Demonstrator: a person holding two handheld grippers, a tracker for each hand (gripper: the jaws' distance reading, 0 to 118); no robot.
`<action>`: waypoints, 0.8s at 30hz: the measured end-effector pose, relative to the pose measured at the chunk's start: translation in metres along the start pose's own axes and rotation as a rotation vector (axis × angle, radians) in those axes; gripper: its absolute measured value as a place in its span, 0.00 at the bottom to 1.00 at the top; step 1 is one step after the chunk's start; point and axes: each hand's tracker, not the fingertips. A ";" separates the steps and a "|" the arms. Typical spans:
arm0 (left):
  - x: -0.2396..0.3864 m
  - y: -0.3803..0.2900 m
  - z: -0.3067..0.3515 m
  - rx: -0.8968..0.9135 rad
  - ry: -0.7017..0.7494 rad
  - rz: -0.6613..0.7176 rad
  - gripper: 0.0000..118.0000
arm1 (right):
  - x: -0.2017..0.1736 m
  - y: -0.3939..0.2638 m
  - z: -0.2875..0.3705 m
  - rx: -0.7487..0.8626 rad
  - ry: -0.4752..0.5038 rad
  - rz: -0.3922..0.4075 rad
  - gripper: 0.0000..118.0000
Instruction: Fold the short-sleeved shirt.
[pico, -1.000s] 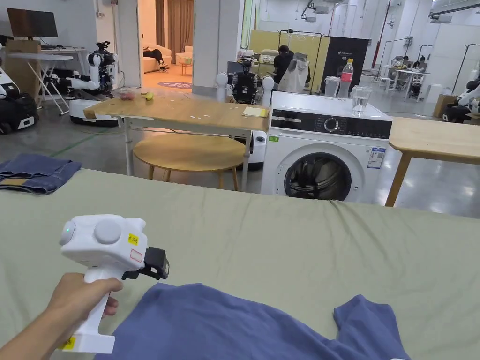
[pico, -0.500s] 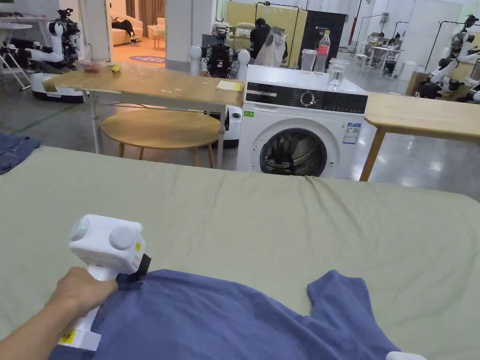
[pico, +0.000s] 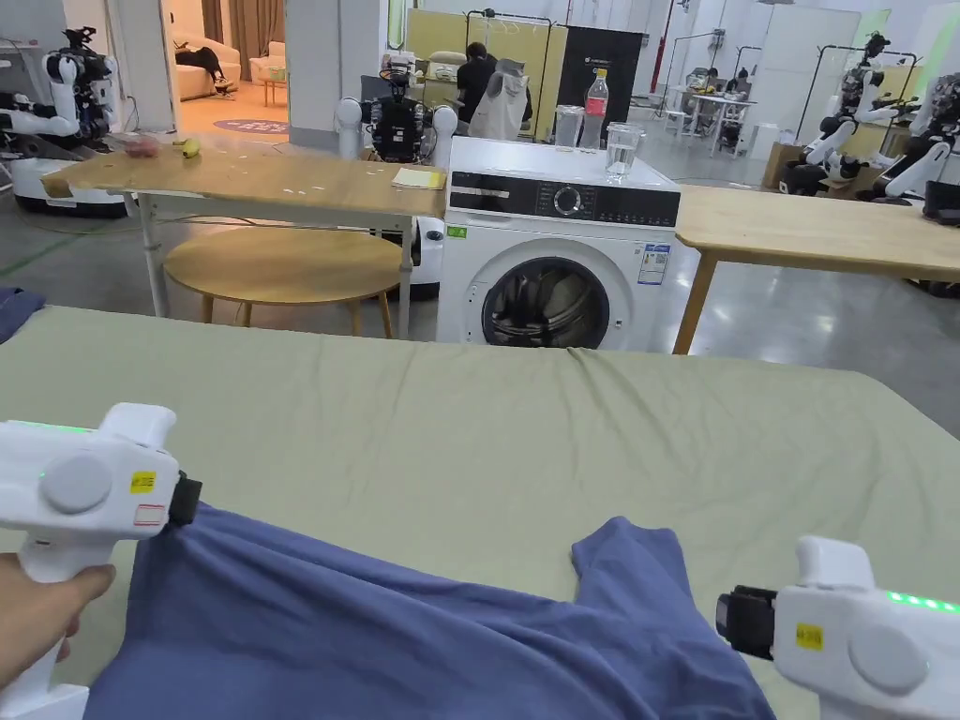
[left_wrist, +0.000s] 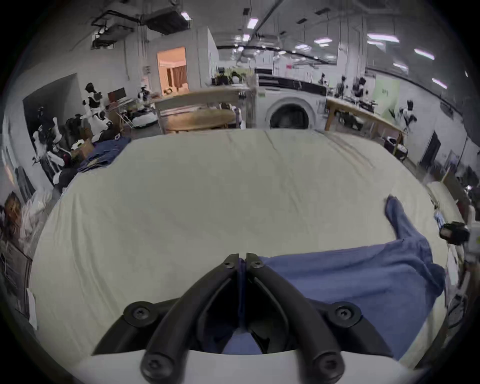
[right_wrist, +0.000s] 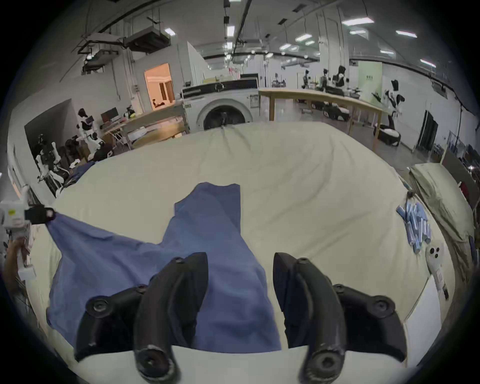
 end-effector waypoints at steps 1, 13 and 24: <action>-0.002 -0.004 0.009 0.019 0.005 0.009 0.00 | 0.002 0.005 -0.008 -0.024 0.000 0.006 0.46; -0.012 -0.052 0.036 -0.017 0.011 0.049 0.00 | -0.004 -0.003 -0.090 -0.271 0.017 0.045 0.43; -0.010 -0.056 0.057 0.010 0.000 0.085 0.00 | -0.008 0.003 -0.040 -0.084 0.054 0.062 0.00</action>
